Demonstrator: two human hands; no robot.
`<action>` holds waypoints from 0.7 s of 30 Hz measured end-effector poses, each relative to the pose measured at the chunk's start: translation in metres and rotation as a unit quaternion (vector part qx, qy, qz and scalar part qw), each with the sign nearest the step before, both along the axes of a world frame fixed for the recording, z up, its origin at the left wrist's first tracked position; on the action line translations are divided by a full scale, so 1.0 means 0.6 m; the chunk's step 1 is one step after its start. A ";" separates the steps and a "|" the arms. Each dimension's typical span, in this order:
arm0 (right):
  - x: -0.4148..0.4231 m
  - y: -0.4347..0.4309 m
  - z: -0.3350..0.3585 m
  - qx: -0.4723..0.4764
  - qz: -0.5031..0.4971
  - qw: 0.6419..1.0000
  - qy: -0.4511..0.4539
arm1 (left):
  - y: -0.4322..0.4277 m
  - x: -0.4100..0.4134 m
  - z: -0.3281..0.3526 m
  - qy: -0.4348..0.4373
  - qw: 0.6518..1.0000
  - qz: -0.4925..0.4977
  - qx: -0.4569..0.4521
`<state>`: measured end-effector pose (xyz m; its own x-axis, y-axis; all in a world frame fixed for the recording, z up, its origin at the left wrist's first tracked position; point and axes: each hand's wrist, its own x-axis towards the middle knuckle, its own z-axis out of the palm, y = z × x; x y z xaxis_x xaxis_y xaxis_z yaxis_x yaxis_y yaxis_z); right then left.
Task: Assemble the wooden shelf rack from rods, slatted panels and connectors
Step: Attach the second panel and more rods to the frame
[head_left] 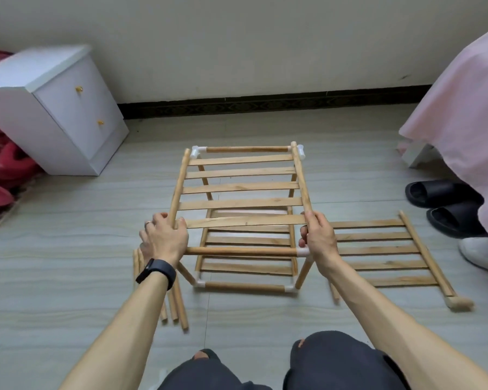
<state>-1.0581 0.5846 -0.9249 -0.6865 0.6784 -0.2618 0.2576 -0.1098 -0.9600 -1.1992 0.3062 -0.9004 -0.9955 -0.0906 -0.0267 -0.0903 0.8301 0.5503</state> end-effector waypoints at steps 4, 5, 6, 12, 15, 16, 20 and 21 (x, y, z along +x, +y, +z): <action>0.016 0.023 0.034 -0.165 0.131 0.977 0.017 | 0.091 0.063 0.053 0.133 0.949 -0.271 -0.092; 0.020 0.028 0.038 -0.184 0.167 0.969 0.007 | 0.122 0.085 0.061 0.107 0.932 -0.331 -0.101; 0.024 0.031 0.041 -0.199 0.196 0.960 -0.002 | 0.152 0.109 0.066 0.070 0.916 -0.376 -0.120; 0.043 0.029 0.026 -0.226 0.208 0.951 -0.018 | 0.227 0.166 0.033 -0.181 0.862 -0.463 -0.096; 0.048 0.024 0.013 -0.239 0.194 0.951 -0.004 | 0.217 0.171 0.013 -0.099 0.877 -0.456 -0.115; 0.050 0.021 0.011 -0.239 0.194 0.951 -0.002 | 0.214 0.176 0.006 -0.059 0.879 -0.453 -0.135; 0.061 0.010 -0.002 -0.235 0.194 0.952 0.000 | 0.192 0.184 -0.014 0.047 0.853 -0.485 -0.189; 0.064 0.008 -0.005 -0.233 0.193 0.953 0.000 | 0.185 0.182 -0.017 0.053 0.843 -0.496 -0.203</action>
<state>-1.0196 0.5894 -0.9277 -0.8615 0.1850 -0.4728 0.3650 -0.4217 -0.8301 -1.0901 0.4174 -0.9106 -0.5816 0.8072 -0.1002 0.7905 0.5900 0.1643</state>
